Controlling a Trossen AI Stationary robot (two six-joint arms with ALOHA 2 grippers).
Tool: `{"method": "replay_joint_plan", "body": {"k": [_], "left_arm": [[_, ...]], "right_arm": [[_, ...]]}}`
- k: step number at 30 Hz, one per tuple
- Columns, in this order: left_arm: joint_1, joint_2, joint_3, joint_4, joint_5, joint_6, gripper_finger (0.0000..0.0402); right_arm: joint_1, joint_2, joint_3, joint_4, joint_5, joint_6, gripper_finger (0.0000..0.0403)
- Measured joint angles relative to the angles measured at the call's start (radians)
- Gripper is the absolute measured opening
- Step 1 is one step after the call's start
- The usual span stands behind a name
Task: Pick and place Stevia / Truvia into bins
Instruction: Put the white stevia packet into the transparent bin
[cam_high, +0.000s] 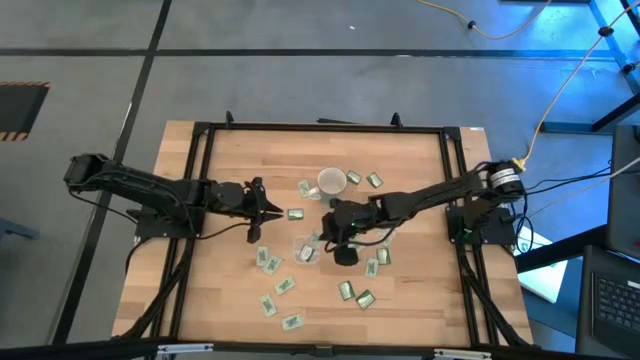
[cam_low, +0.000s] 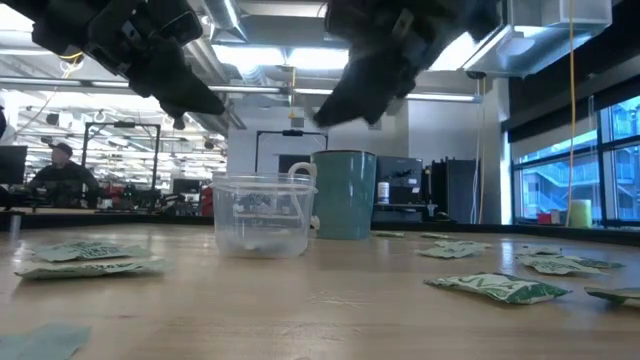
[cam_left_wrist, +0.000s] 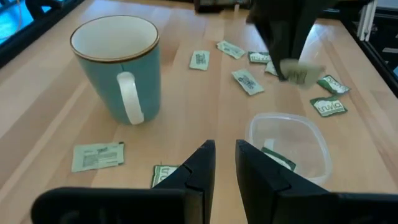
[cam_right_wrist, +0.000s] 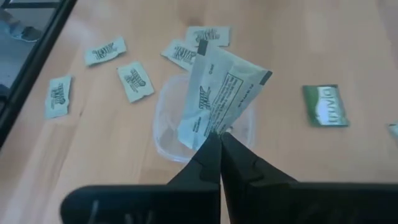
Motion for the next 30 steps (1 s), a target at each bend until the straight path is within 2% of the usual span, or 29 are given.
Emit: {"method": "replay_joint_plan", "body": {"k": [12,21,24,30], "left_arm": [[0.000,0.000,0.000,-0.014,0.000,0.001,0.0059],[0.000,0.000,0.000,-0.016,0.000,0.002,0.0059],[0.000,0.000,0.000,-0.016,0.000,0.001,0.0059],[0.000,0.000,0.000,-0.017,0.000,0.001,0.0059]], "right_arm": [[0.000,0.131,0.000,0.132,-0.057,0.002,0.0002],[0.000,0.131,0.000,0.136,-0.057,-0.020,0.0004],[0.000,0.131,0.000,0.133,-0.058,-0.023,0.0018],[0.000,0.131,0.000,0.134,-0.058,-0.023,0.0070]]}}
